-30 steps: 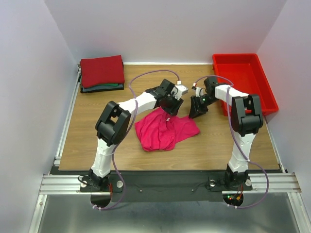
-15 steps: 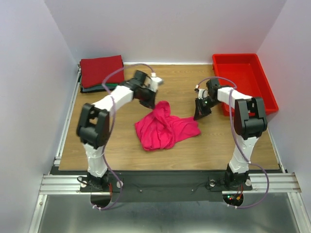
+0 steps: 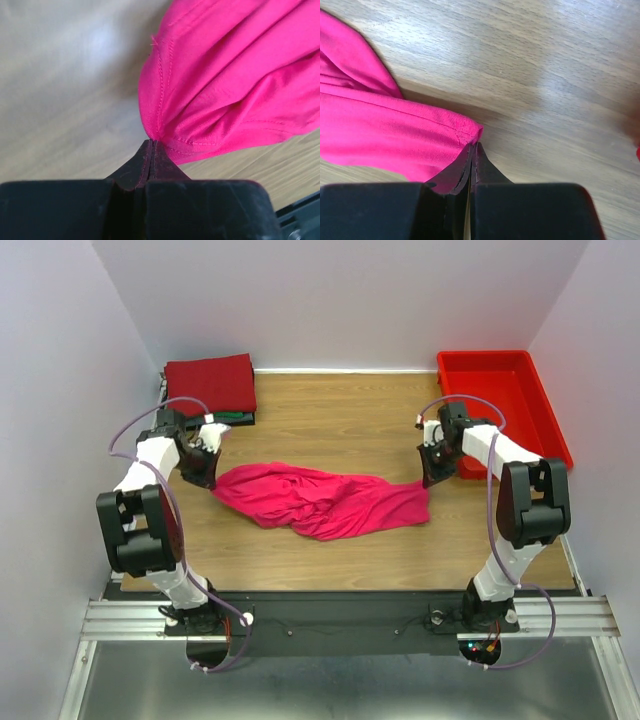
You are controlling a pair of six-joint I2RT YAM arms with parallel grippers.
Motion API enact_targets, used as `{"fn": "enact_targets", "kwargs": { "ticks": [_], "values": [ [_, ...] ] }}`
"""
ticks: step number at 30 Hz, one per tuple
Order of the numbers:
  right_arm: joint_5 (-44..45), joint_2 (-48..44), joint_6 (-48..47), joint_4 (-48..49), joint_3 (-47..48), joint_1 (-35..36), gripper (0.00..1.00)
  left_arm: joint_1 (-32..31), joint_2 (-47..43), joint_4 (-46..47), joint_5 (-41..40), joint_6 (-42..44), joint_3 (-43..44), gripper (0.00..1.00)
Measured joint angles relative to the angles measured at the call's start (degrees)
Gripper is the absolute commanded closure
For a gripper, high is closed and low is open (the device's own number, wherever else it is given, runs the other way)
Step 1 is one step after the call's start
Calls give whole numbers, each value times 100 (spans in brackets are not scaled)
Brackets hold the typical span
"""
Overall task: Fold and stack the t-shirts
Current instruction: Flatten the tshirt out
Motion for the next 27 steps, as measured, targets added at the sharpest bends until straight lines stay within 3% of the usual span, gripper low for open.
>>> {"fn": "enact_targets", "kwargs": {
  "ticks": [9, 13, 14, 18, 22, 27],
  "values": [
    [295, 0, -352, -94, 4, 2, 100, 927, 468, 61, -498, 787, -76, 91],
    [461, -9, -501, -98, 4, 2, 99, 997, 468, 96, -693, 1121, -72, 61],
    [476, -9, -525, -101, 4, 2, 99, 997, 468, 55, -695, 1178, -24, 49],
    [452, -9, -590, -125, 39, 0, 99, 920, 461, -289, -358, 1484, 435, 37],
    [378, -9, -664, -199, 186, 0, 99, 337, 214, -520, 20, 1646, 855, 29],
    [278, -9, -691, -308, 208, 0, 99, -1314, -66, -527, 623, 1176, 992, 18]
  ]
}}
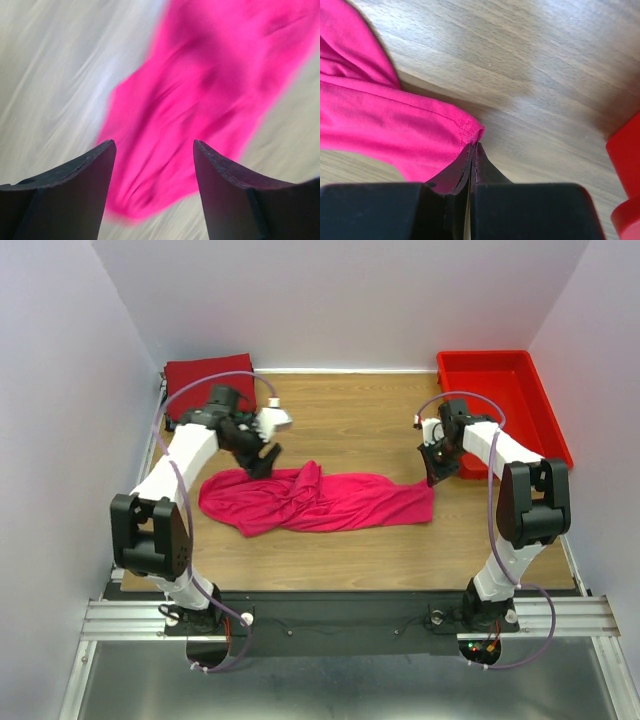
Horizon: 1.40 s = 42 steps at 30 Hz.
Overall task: Fold and stack the t-shirts
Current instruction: Flatten the tshirt out
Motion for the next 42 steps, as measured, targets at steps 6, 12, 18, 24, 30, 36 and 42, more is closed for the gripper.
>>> {"fn": "enact_targets", "kwargs": {
  "ticks": [6, 12, 18, 24, 30, 36, 42],
  "values": [
    [-85, 2, 61, -81, 0, 0, 100, -1360, 525, 501, 243, -1231, 138, 14],
    [-109, 52, 98, -92, 4, 0, 99, -1722, 1357, 863, 96, -1834, 538, 14],
    [-118, 299, 111, -94, 166, 0, 99, -1891, 2109, 813, 232, -2061, 1200, 81],
    [-96, 448, 111, -96, 391, 0, 99, -1897, 2000, -22, 726, -1237, 1513, 100],
    [-31, 452, 114, -96, 452, 0, 99, -1941, 205, -1241, 955, 238, 1014, 100],
    [125, 389, 83, -98, 400, 0, 100, -3303, -2944, -1733, 553, 1113, -249, 100],
    [269, 175, -26, -111, 376, 0, 88, -4336, -4437, -1956, 568, 1510, -841, 18]
  ]
}}
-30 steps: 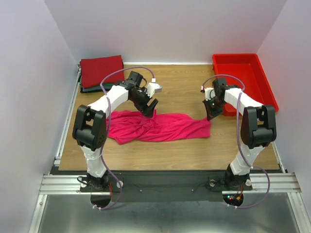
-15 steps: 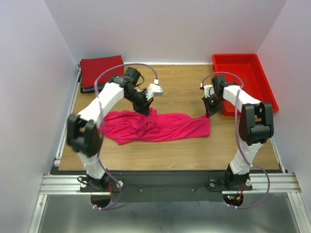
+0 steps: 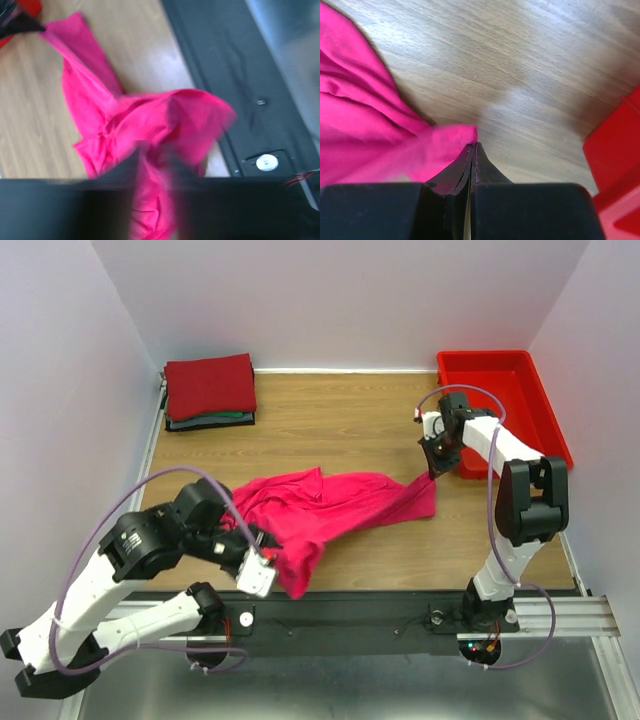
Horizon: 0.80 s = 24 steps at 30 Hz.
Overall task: Fold and stack the t-shirts
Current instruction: Flatten the tshirt out
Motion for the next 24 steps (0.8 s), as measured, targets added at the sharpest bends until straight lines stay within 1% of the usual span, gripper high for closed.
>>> {"fn": "enact_targets", "kwargs": {
  "ticks": [1, 2, 3, 5, 6, 7, 10, 11, 12, 15, 17, 18, 19, 20, 23, 24],
  "values": [
    [9, -37, -31, -2, -2, 0, 81, -98, -122, -9, 9, -7, -85, 4],
    [11, -68, -37, 2, -9, 0, 74, -195, -256, -42, -26, -46, -216, 3],
    [7, -114, -107, 2, -42, -2, 64, -232, -319, -96, -79, -83, -310, 4],
    [-22, -262, -256, -28, -166, -26, 61, -256, -315, -136, -271, -219, -442, 4],
    [-31, -367, -306, -46, -256, -28, 56, -256, -282, -133, -374, -273, -498, 4],
    [-37, -496, -382, -55, -367, -33, 56, -256, -282, -116, -448, -354, -531, 5],
    [-42, -907, -619, -205, -678, -33, 55, -256, -350, 155, -706, -732, -702, 15],
    [-46, -1023, -671, -260, -730, -33, 55, -256, -330, 332, -824, -920, -815, 23],
    [-48, -1152, -745, -330, -752, -33, 55, -256, -295, 431, -909, -1060, -887, 28],
    [-120, -1228, -791, -376, -662, -33, 58, -129, -111, 820, -1067, -1469, -1029, 31],
    [-240, -1172, -798, -413, -466, -33, 62, 190, 208, 1102, -1040, -1609, -1075, 36],
    [-315, -1113, -791, -428, -343, -35, 65, 581, 518, 1281, -986, -1639, -1075, 38],
    [-398, -1025, -785, -420, -199, -35, 67, 929, 791, 1432, -931, -1652, -1069, 42],
    [-468, -911, -780, -415, -57, -35, 68, 1438, 1180, 1567, -813, -1670, -1045, 44],
    [-629, -507, -769, -321, 155, -22, 71, 2601, 2273, 1808, -636, -1714, -824, 46],
    [-656, -417, -765, -306, 155, -7, 72, 2927, 2774, 1906, -592, -1725, -680, 46]
  ]
}}
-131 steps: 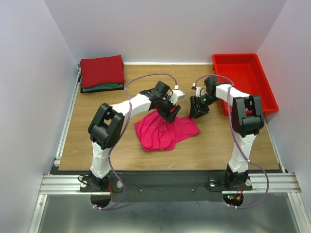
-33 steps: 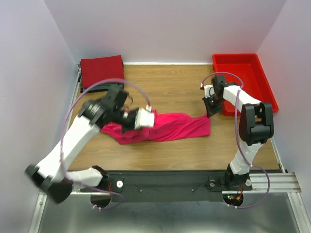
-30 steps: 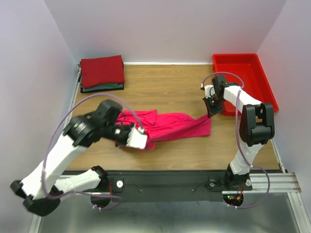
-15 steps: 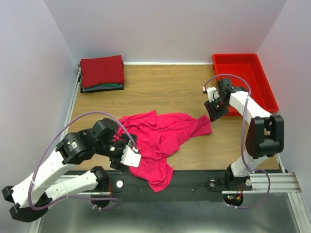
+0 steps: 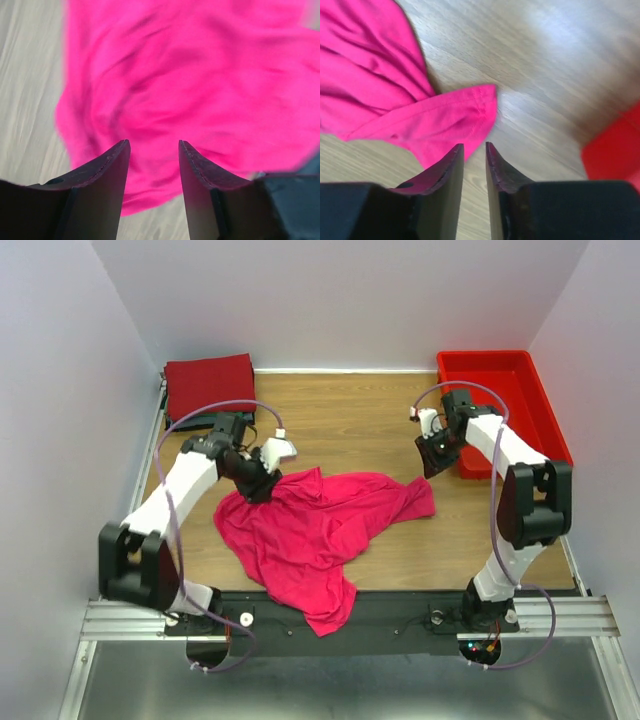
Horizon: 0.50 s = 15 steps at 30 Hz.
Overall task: Fold and stack the t-shirts
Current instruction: Flatten the tshirt out
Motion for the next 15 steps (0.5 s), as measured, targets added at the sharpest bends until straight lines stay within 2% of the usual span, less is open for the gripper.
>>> {"fn": "enact_targets", "kwargs": {
  "ticks": [3, 10, 15],
  "values": [
    [-17, 361, -4, 33, -79, 61, 78, 684, 1084, 286, -52, -79, 219, 51],
    [103, 531, -127, 107, -835, 431, 87, 1049, 2063, 479, -363, -136, 212, 61],
    [271, 177, -326, 81, -1381, 815, 93, 1655, 2966, 610, -507, -304, 492, 66]
  ]
}}
